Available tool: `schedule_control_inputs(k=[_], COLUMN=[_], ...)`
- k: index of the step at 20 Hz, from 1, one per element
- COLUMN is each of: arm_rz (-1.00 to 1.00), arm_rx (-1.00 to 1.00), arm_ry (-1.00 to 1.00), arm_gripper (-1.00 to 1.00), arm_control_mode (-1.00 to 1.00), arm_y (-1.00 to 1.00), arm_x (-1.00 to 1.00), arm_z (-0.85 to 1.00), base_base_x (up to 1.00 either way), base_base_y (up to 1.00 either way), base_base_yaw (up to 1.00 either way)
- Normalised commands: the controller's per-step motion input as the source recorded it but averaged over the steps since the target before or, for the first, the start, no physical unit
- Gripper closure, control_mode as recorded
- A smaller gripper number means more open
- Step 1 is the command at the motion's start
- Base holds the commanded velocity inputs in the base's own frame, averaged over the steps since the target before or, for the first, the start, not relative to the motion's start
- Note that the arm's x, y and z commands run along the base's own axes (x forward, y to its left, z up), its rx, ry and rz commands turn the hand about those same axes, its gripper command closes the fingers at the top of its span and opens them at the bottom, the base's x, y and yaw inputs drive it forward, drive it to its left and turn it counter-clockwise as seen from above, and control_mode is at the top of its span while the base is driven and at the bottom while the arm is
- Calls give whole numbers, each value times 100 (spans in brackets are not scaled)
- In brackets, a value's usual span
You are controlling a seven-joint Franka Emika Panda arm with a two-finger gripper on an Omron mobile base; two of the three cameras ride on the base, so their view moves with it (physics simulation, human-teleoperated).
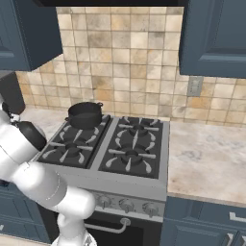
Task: Retrieve the frozen meat and place it in the pot on a burner. Then turn the burner on.
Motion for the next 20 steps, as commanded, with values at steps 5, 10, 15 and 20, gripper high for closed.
schedule_control_inputs(k=[5,10,15,20], arm_rz=[0,-1,0,0], arm_rx=[0,0,0,0], arm_ry=[0,0,0,0], arm_gripper=[-100,-100,-100,-100], arm_control_mode=[-100,-100,-100,-100], arm_y=[29,28,17,4], arm_x=[16,19,16,22], arm_z=[-16,-19,-18,-6], base_base_x=[0,0,0,0], base_base_y=[0,0,0,0], base_base_yaw=[0,0,0,0])
